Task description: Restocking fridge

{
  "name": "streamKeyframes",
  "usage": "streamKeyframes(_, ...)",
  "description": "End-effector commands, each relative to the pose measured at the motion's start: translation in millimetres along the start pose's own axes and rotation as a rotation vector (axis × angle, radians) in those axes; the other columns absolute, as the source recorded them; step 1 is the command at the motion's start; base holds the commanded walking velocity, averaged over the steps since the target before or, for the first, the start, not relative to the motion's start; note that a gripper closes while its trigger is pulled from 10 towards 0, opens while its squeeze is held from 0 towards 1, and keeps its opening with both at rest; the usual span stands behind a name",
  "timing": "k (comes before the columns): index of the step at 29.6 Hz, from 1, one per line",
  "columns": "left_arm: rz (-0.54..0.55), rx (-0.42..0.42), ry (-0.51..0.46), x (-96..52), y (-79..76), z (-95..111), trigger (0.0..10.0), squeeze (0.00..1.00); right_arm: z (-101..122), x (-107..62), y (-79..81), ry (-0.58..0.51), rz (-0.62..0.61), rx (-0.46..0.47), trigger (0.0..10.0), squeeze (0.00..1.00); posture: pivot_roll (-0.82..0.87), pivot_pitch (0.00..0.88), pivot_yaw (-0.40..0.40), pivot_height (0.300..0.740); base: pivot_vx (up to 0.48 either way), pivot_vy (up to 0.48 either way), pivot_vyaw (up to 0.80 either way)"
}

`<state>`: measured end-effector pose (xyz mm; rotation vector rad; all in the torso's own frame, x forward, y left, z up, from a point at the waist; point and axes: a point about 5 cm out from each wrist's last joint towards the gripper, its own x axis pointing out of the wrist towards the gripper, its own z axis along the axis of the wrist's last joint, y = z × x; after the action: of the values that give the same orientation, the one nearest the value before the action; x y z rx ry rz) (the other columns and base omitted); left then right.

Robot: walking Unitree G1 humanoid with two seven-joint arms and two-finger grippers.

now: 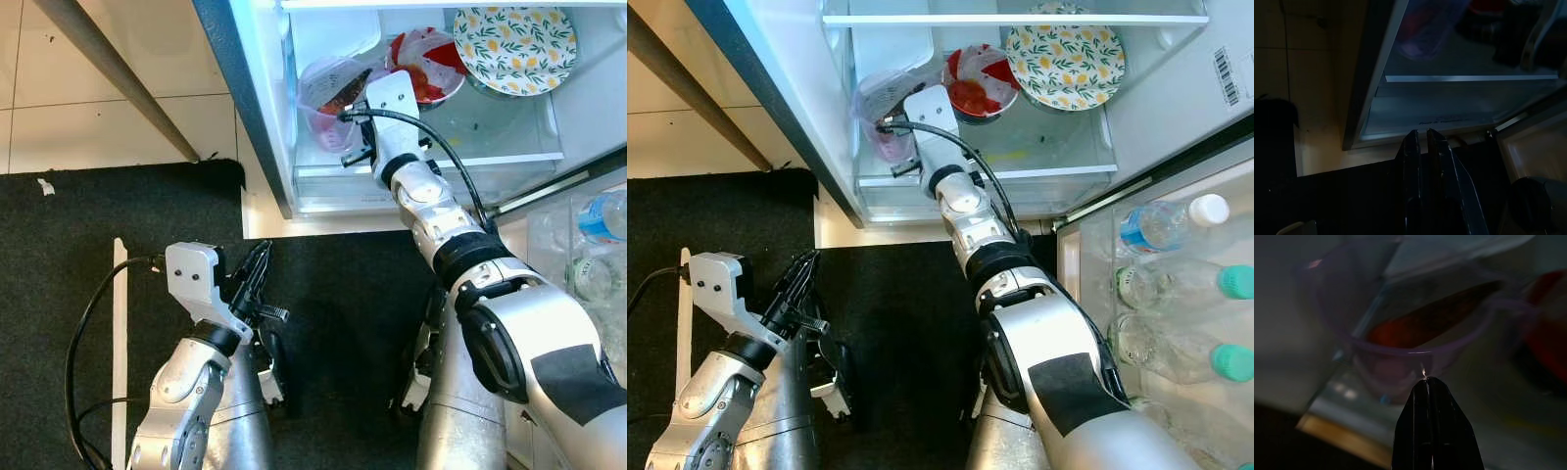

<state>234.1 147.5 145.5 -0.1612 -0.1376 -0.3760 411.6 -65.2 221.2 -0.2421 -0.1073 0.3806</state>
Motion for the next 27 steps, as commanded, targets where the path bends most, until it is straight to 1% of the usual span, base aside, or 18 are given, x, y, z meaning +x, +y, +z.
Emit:
streamKeyframes(1, 0.011, -0.010, 0.048, -7.4, 1.0, -8.0, 10.0, 0.00, -33.0, -9.2, 11.2, 0.122, 0.115, 0.035, 10.0, 0.00, 0.20, 0.638, -0.047, 0.365, 0.000, 0.000, 0.00)
streamKeyframes(2, 0.011, -0.010, 0.048, -7.3, 1.0, -8.1, 10.0, 0.00, -37.5, -11.0, 13.5, 0.140, 0.152, 0.042, 10.0, 0.00, 0.20, 0.638, -0.047, 0.365, 0.000, 0.000, 0.00)
streamKeyframes(3, 0.011, -0.010, 0.048, -7.3, 1.0, -8.1, 10.0, 0.00, -37.5, -11.0, 13.5, 0.140, 0.152, 0.042, 10.0, 0.00, 0.20, 0.638, -0.047, 0.365, 0.000, 0.000, 0.00)
streamKeyframes(5, 0.010, -0.011, 0.048, -7.1, 0.8, -8.0, 10.0, 0.00, -47.7, -16.2, 17.2, 0.171, 0.237, 0.059, 10.0, 0.00, 0.20, 0.638, -0.047, 0.365, 0.000, 0.000, 0.00)
streamKeyframes(9, 0.009, -0.011, 0.048, -7.0, 0.9, -8.1, 10.0, 0.00, -49.4, -17.3, 18.0, 0.170, 0.250, 0.075, 10.0, 0.00, 0.20, 0.634, -0.044, 0.365, 0.000, 0.000, 0.00)
streamKeyframes(11, 0.006, -0.011, 0.047, -6.0, 0.6, -7.8, 10.0, 0.00, -45.8, -15.8, 19.9, 0.141, 0.234, 0.113, 10.0, 0.00, 0.20, 0.634, -0.039, 0.365, 0.000, 0.000, 0.00)
streamKeyframes(12, 0.006, -0.011, 0.047, -6.0, 0.6, -7.8, 10.0, 0.00, -45.8, -15.8, 19.9, 0.141, 0.234, 0.113, 10.0, 0.00, 0.20, 0.634, -0.039, 0.365, 0.000, 0.000, 0.00)
streamKeyframes(13, 0.002, -0.010, 0.046, -6.1, 0.3, -7.0, 10.0, 0.00, -37.8, -11.8, 25.4, 0.104, 0.215, 0.138, 10.0, 0.00, 0.21, 0.635, -0.036, 0.365, 0.000, 0.000, 0.00)
streamKeyframes(17, 0.001, -0.008, 0.047, -7.5, 0.2, -6.5, 10.0, 0.00, -31.2, -8.6, 28.1, 0.082, 0.195, 0.151, 10.0, 0.00, 0.23, 0.633, -0.034, 0.365, 0.000, 0.000, 0.00)
streamKeyframes(21, 0.002, -0.003, 0.052, -9.7, 0.9, -6.0, 10.0, 0.00, -19.3, -3.9, 23.8, 0.045, 0.139, 0.175, 10.0, 0.00, 0.24, 0.632, -0.033, 0.365, 0.000, 0.000, 0.00)
streamKeyframes(24, 0.003, -0.002, 0.052, -9.9, 1.2, -6.0, 10.0, 0.00, -17.1, -3.1, 22.5, 0.037, 0.127, 0.181, 10.0, 0.00, 0.24, 0.632, -0.033, 0.365, 0.000, 0.000, 0.00)
streamKeyframes(27, 0.002, -0.001, 0.052, -10.1, 1.3, -5.7, 10.0, 0.00, -7.9, -0.5, 13.7, 0.005, 0.065, 0.209, 10.0, 0.00, 0.24, 0.631, -0.034, 0.365, 0.000, 0.000, 0.00)
